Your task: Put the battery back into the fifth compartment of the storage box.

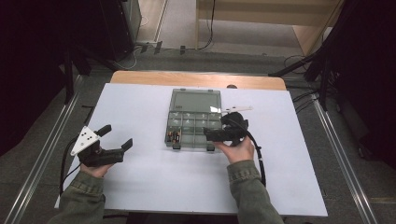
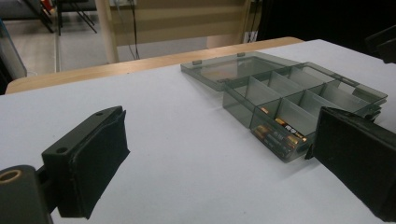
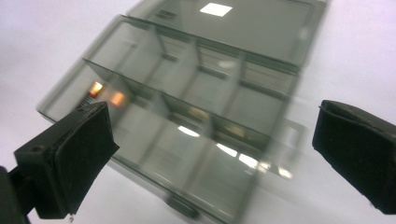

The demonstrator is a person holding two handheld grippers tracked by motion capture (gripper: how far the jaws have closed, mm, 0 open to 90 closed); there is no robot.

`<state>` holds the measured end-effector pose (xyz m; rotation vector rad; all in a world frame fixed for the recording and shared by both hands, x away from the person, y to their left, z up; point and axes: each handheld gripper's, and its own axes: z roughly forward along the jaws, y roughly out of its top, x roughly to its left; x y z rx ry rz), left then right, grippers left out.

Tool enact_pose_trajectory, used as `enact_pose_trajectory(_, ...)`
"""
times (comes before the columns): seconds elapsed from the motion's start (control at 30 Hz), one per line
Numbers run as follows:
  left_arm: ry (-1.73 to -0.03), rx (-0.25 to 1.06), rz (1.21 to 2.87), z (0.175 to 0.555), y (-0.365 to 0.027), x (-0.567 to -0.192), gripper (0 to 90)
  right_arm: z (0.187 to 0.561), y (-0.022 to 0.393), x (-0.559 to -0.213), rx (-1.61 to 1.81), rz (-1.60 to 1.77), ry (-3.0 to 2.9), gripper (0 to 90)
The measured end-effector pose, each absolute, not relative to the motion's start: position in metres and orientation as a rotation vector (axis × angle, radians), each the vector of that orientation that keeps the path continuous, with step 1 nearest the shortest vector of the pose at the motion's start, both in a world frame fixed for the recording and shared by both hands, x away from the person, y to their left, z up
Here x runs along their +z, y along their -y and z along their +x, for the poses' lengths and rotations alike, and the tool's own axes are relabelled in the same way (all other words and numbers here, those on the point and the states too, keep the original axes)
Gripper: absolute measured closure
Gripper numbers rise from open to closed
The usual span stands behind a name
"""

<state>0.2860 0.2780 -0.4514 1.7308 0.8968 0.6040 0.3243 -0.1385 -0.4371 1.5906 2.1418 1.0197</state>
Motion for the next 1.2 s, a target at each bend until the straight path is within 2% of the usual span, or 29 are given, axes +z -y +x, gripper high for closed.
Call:
enact_pose_trajectory(0.47, -0.896, 0.612, 1.738, 0.285, -0.275, -0.452, 3.7, 0.285, 0.216, -0.461, 0.988, 1.572, -2.089, 0.0)
enact_pose_trajectory(0.77, -0.890, 0.607, 1.748, 0.284, -0.274, -0.453, 3.7, 0.255, 0.239, -0.471, 1.111, 1.458, -1.978, 0.0)
enact_pose_trajectory(1.2, -0.888, 0.607, 1.758, 0.284, -0.274, -0.453, 3.7, 0.231, 0.265, -0.479, 1.270, 1.376, -1.853, 0.0)
